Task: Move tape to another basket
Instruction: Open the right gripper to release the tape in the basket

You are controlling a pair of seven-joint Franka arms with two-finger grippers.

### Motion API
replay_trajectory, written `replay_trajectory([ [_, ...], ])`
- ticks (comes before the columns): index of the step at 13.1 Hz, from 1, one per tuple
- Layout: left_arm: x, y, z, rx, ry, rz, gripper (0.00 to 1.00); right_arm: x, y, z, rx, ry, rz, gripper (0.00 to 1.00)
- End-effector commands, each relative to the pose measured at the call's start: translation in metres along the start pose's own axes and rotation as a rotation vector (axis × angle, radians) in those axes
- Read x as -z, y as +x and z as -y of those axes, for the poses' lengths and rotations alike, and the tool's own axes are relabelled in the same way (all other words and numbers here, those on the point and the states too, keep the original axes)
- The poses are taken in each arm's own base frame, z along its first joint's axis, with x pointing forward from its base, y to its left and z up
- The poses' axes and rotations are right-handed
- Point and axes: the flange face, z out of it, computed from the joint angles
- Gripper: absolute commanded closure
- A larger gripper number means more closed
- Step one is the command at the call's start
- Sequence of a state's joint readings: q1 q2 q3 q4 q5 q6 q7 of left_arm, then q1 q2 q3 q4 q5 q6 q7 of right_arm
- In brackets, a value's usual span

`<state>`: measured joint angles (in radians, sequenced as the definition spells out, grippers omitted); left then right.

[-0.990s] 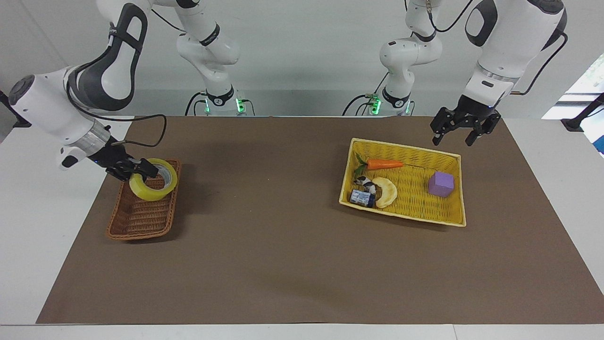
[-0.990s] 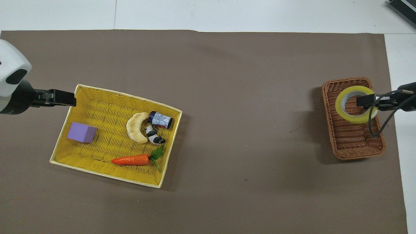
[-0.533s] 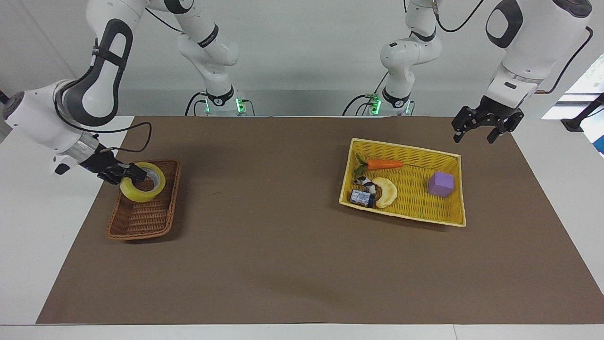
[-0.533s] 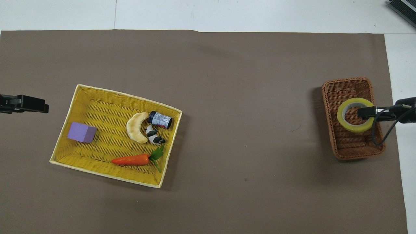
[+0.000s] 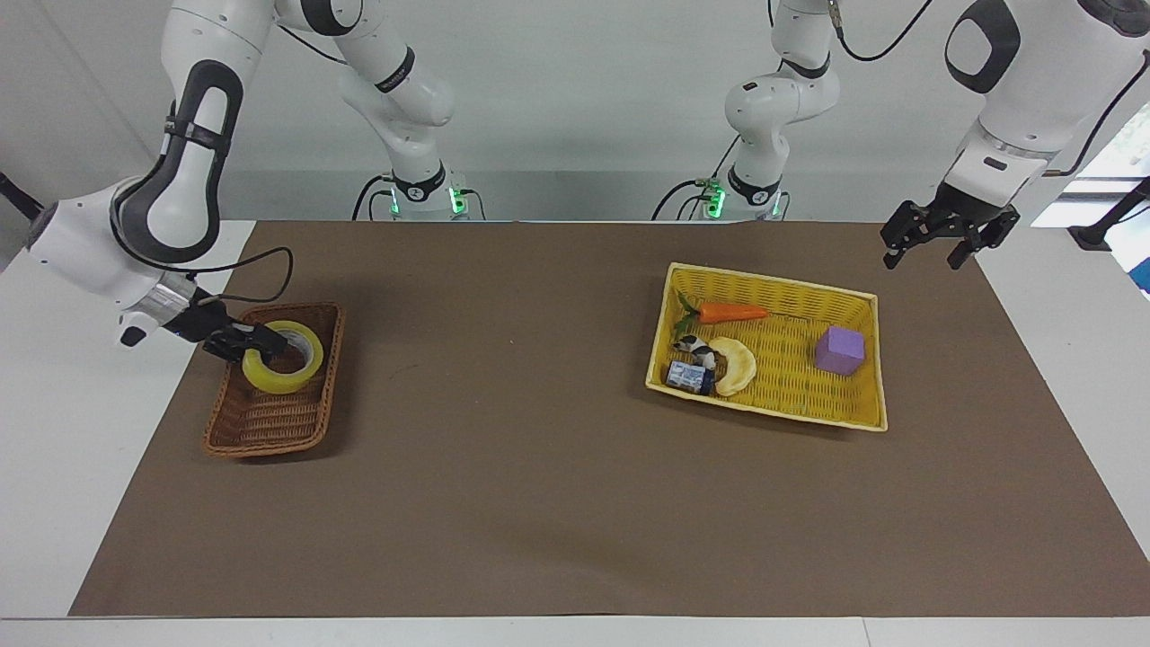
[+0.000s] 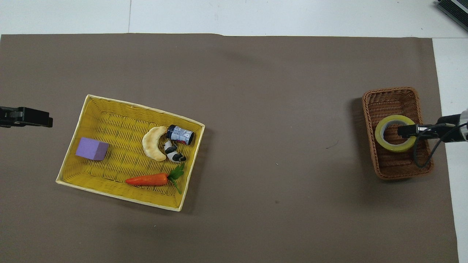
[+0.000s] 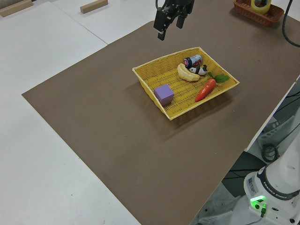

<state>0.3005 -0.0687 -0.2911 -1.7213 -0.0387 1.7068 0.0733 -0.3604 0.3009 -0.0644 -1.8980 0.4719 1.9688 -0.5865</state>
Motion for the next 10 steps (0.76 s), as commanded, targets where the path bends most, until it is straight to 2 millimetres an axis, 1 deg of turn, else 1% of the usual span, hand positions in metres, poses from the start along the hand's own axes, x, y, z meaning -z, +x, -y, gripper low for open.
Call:
replay_trajectory([
  [1, 0.005, 0.000, 0.001, -0.010, 0.021, 0.002, 0.00, -0.002, -0.008, -0.002, 0.029, 0.013, -0.028, 0.54],
  [4, 0.006, 0.000, 0.003, -0.005, 0.022, -0.001, 0.00, -0.003, -0.008, -0.002, 0.029, 0.014, -0.027, 0.27],
  [5, 0.005, 0.001, -0.002, -0.016, 0.021, 0.002, 0.00, -0.002, -0.006, -0.002, 0.031, 0.013, -0.029, 0.15],
  [6, 0.004, 0.001, -0.011, -0.034, 0.020, 0.005, 0.00, 0.001, -0.004, -0.003, 0.037, 0.011, -0.035, 0.00],
  [7, 0.011, 0.001, -0.028, -0.066, 0.025, -0.016, 0.00, 0.006, -0.001, -0.003, 0.040, 0.008, -0.045, 0.00],
  [8, 0.022, 0.000, -0.029, -0.070, 0.025, -0.041, 0.00, 0.010, 0.005, -0.003, 0.041, 0.002, -0.057, 0.00],
  [9, 0.030, -0.002, -0.032, -0.079, 0.020, -0.053, 0.00, 0.018, 0.014, 0.005, 0.060, -0.017, -0.068, 0.00],
  [10, 0.033, -0.002, -0.025, -0.067, 0.017, -0.060, 0.00, 0.030, 0.023, 0.017, 0.081, -0.035, -0.085, 0.00],
])
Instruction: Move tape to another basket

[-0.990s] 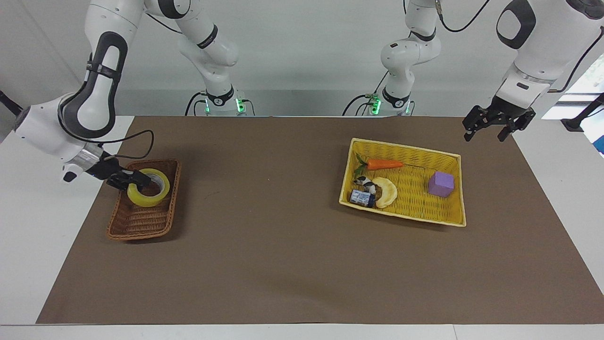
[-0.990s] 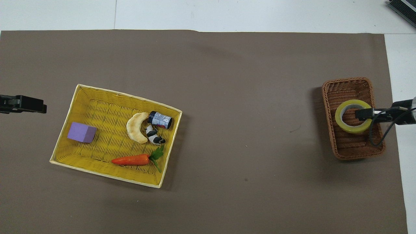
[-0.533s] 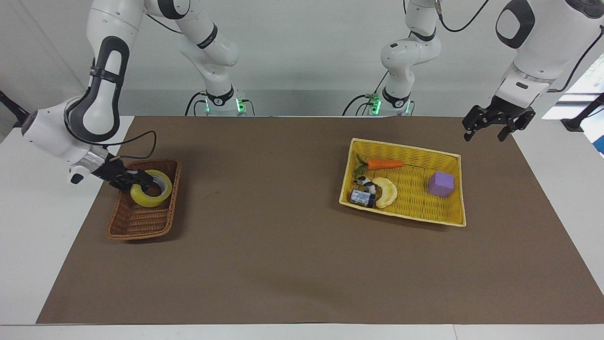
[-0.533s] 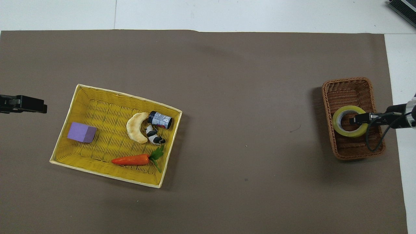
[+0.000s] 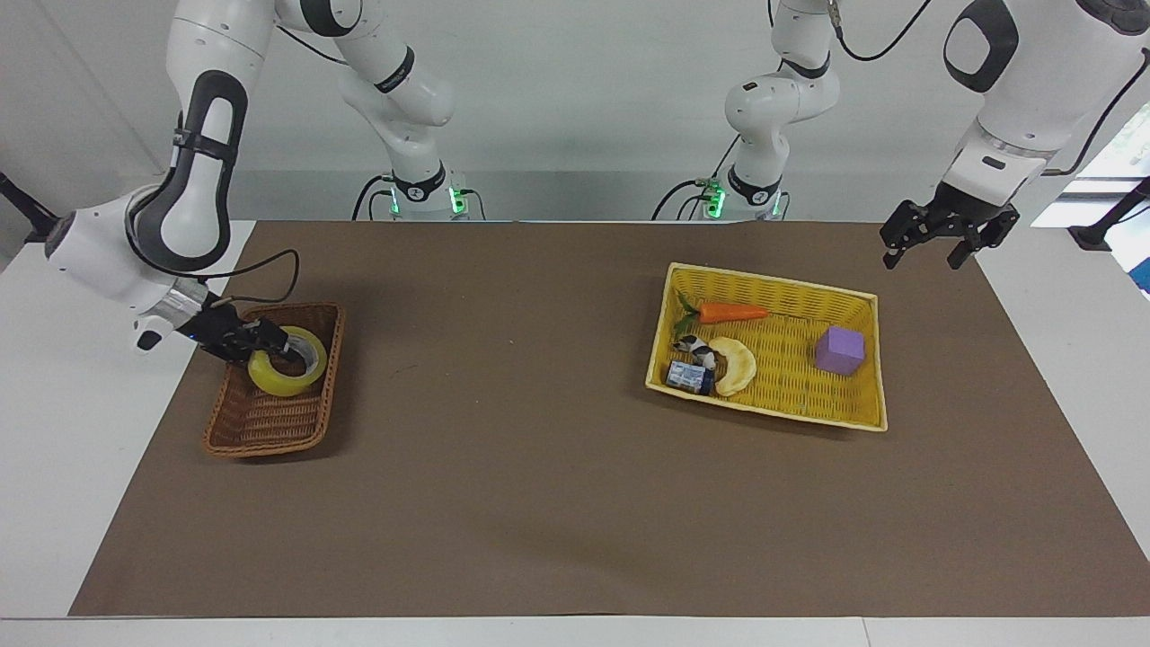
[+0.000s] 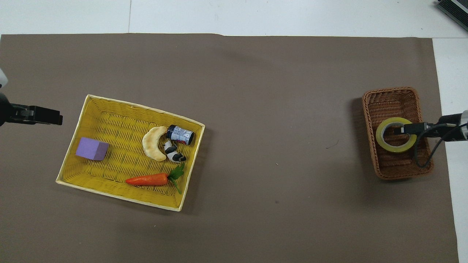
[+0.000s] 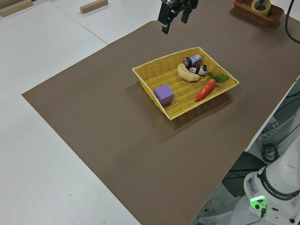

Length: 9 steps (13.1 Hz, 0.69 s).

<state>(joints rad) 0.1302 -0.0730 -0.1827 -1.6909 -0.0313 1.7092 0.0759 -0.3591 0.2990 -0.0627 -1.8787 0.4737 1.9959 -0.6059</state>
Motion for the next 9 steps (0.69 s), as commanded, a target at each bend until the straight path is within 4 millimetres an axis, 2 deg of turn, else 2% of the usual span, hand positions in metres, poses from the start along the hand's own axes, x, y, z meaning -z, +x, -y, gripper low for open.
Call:
replay_trajectory([
  [1, 0.017, -0.004, 0.011, 0.010, 0.017, -0.025, 0.00, 0.019, 0.024, 0.029, 0.074, -0.045, -0.034, 0.00],
  [3, 0.016, -0.006, 0.019, 0.024, 0.018, -0.016, 0.00, 0.027, 0.036, 0.050, 0.115, -0.195, -0.033, 0.00],
  [7, 0.018, -0.006, 0.018, 0.022, 0.018, -0.024, 0.00, 0.036, 0.045, 0.116, 0.095, -0.316, -0.034, 0.00],
  [9, 0.020, -0.008, 0.034, 0.057, 0.020, -0.029, 0.00, 0.031, 0.047, 0.160, 0.027, -0.335, -0.045, 0.00],
])
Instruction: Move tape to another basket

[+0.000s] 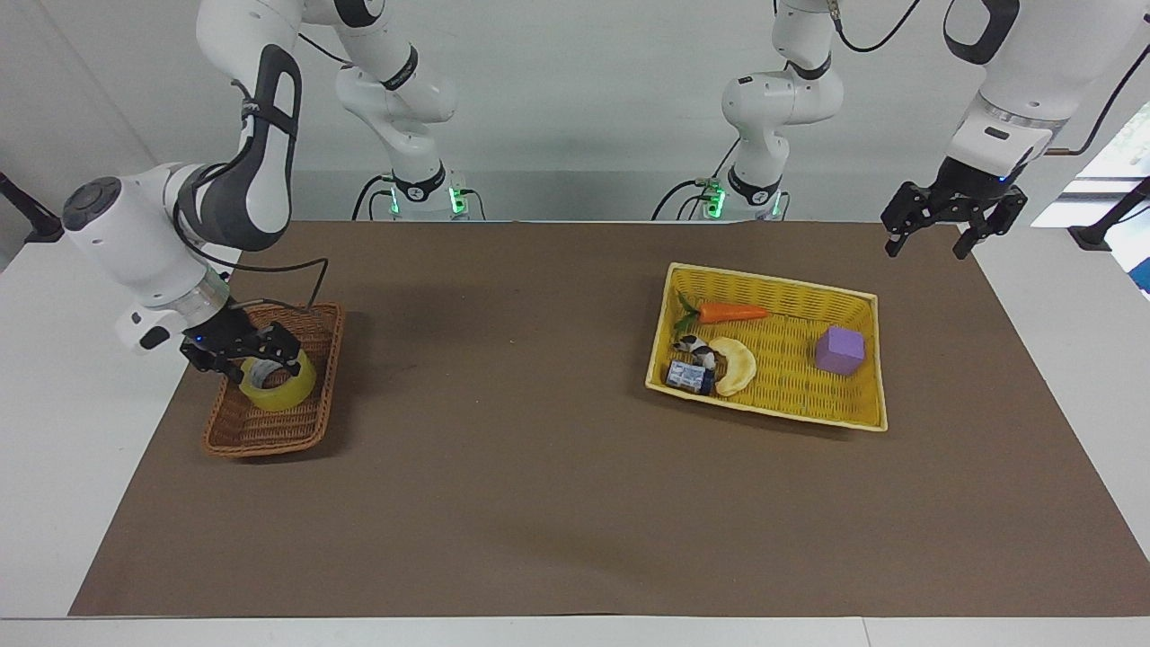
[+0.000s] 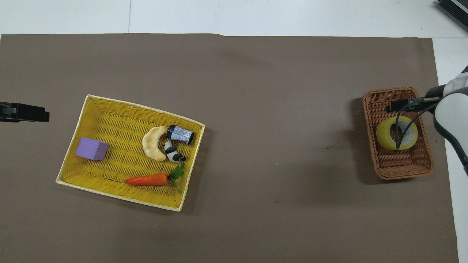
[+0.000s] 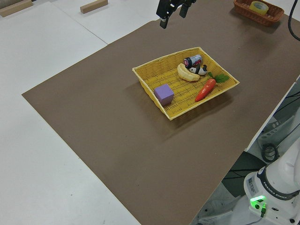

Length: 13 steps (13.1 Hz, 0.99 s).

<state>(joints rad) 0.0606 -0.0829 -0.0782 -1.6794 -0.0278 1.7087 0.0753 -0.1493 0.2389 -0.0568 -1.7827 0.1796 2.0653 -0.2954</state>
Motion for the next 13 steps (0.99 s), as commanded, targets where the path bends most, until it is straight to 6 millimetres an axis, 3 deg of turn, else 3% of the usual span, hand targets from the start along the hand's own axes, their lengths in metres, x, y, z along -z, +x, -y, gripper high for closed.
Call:
replay_trajectory([
  [1, 0.007, -0.005, 0.013, 0.019, 0.014, 0.007, 0.00, 0.017, -0.002, 0.040, -0.071, -0.067, -0.004, 0.00],
  [4, 0.012, -0.010, 0.016, 0.034, 0.016, 0.087, 0.00, 0.033, -0.008, 0.093, -0.164, -0.069, 0.012, 0.00],
  [5, 0.021, -0.008, 0.017, 0.034, 0.013, 0.116, 0.00, 0.042, -0.010, 0.113, -0.194, -0.076, 0.005, 0.00],
  [8, 0.019, 0.003, 0.017, 0.013, 0.018, 0.128, 0.00, 0.081, -0.031, 0.157, -0.274, -0.100, 0.012, 0.00],
  [10, 0.010, -0.006, 0.017, 0.018, 0.025, 0.084, 0.00, 0.120, -0.047, 0.164, -0.284, -0.095, -0.001, 0.00],
  [13, 0.010, -0.007, 0.017, 0.018, 0.025, 0.085, 0.00, 0.202, -0.064, 0.145, -0.322, -0.095, 0.006, 0.00],
])
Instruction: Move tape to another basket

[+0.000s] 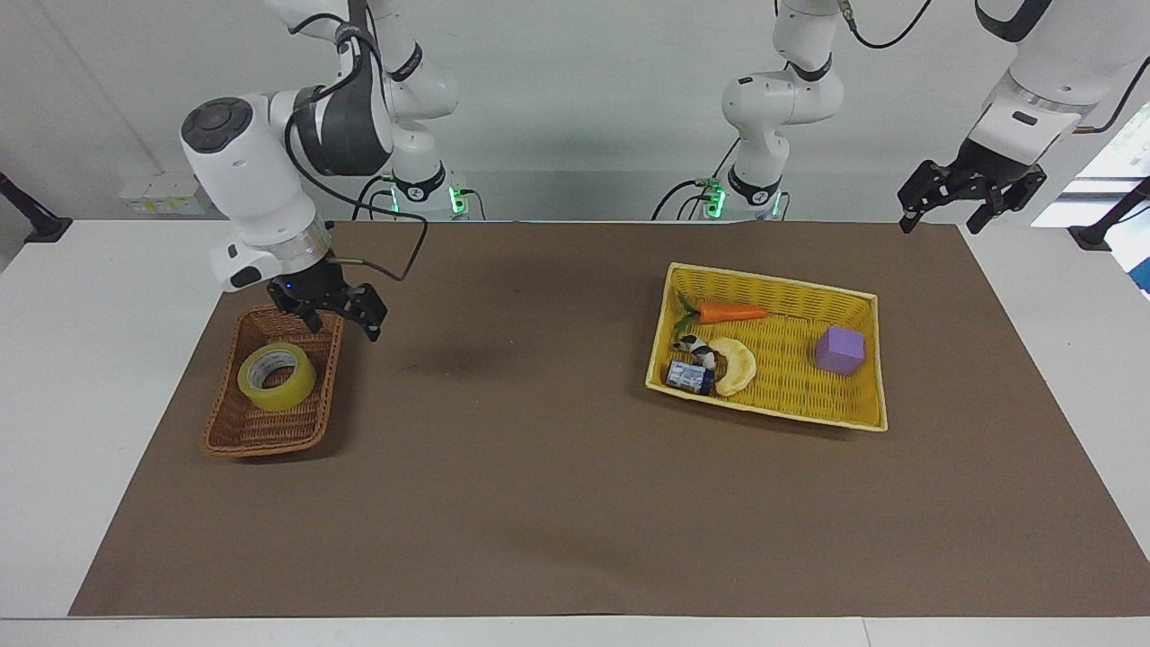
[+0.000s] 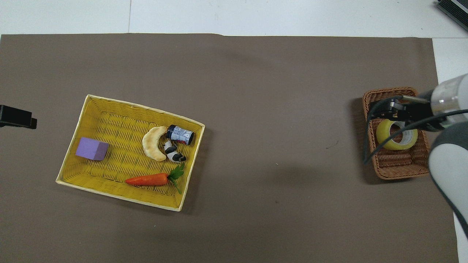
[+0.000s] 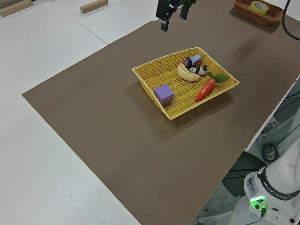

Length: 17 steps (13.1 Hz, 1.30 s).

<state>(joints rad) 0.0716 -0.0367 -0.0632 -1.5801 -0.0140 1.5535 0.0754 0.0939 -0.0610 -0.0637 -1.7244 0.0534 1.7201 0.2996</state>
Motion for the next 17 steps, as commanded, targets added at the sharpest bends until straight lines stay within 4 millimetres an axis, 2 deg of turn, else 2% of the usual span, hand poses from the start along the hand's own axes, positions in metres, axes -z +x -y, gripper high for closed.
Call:
replay_trajectory([
  [1, 0.003, -0.005, 0.002, 0.001, 0.022, -0.026, 0.00, 0.066, -0.004, -0.030, -0.055, -0.019, -0.012, 0.00],
  [3, 0.002, -0.006, 0.002, 0.001, 0.022, -0.019, 0.00, 0.086, -0.008, -0.044, -0.076, -0.032, -0.004, 0.00],
  [5, 0.003, -0.005, 0.001, -0.002, 0.022, -0.020, 0.00, 0.092, -0.021, -0.043, -0.033, -0.076, -0.022, 0.00],
  [8, 0.003, -0.005, 0.002, 0.001, 0.022, -0.020, 0.00, 0.088, -0.031, -0.053, -0.006, -0.078, 0.029, 0.00],
  [10, 0.003, -0.005, 0.002, 0.001, 0.022, -0.020, 0.00, 0.087, -0.033, -0.049, 0.066, -0.075, 0.029, 0.00],
  [17, 0.003, -0.005, 0.002, 0.001, 0.022, -0.020, 0.00, 0.085, -0.041, -0.045, 0.084, -0.077, 0.048, 0.00],
])
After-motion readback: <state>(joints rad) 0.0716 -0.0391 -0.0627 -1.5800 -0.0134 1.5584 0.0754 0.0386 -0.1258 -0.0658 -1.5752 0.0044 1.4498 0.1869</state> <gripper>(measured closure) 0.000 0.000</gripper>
